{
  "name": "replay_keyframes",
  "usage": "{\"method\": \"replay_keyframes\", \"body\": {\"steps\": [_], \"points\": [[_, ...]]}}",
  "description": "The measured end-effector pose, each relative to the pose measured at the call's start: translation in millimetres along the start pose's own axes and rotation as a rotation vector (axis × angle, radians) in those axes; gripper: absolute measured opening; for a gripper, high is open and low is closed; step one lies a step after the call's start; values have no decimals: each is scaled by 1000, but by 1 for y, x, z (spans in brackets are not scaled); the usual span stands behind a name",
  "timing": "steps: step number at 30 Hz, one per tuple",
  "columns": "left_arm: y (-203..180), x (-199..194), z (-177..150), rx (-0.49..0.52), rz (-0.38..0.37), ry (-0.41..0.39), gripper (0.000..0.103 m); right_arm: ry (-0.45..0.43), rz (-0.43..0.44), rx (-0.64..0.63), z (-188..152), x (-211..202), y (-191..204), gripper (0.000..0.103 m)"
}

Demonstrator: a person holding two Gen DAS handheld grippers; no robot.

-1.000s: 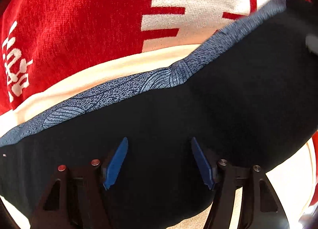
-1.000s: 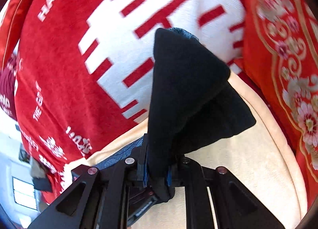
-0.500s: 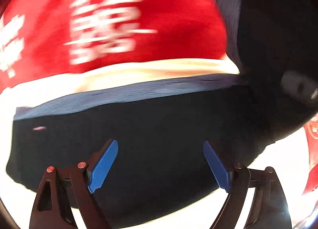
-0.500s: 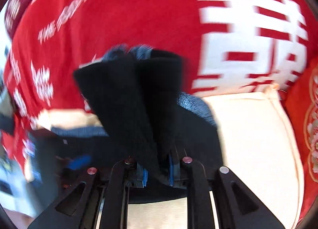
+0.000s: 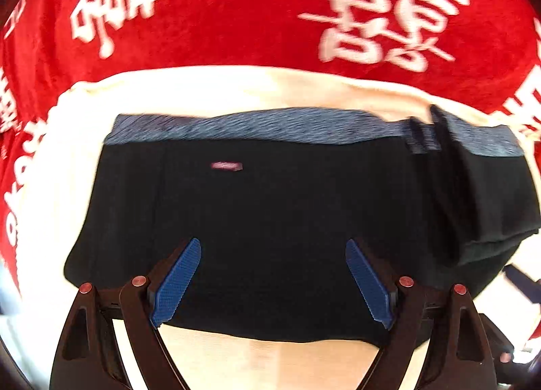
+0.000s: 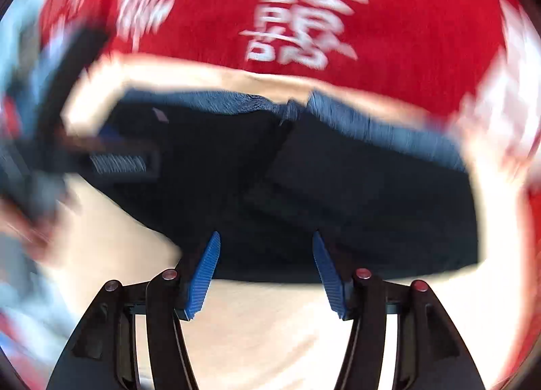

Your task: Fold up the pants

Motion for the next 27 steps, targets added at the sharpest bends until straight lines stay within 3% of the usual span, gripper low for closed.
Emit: {"method": "replay_keyframes", "body": {"steps": [2,4,9,12,13,14,16,19,23,27], "points": [[-16,1,4,28,-41,0,89,53,167,305,1,8,-33,61],[-38,3,9,42,-71,10,89,75,272,518,-1,20,-58,61],[-78,4,1,63,-116,22,89,9,427,748,8,29,-78,61],[-98,18,-19,84,-119,59,89,21,500,887,19,46,-82,61],[-100,20,-22,93,-113,72,89,27,507,920,21,50,-84,50],[-109,21,-32,101,-105,77,89,31,494,939,22,52,-88,14],[-119,16,-44,113,-95,67,89,31,481,945,21,49,-94,13],[-118,-2,-43,123,-78,46,89,20,478,855,25,30,-89,13],[-116,-30,-30,108,-74,1,89,98,395,693,9,31,-76,13],[-125,-32,-1,110,-102,-28,89,131,352,677,3,50,-80,18]]}}
Point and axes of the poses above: each gripper's, at about its wrist camera, not at the fingertips, and x roughly the way its jaws point, y to its left, z to its top, the point moved 9 cm from there along x, roughly the way its jaws point, and after that the axes turned 5 degrees about -z, right-handed, at the moved point
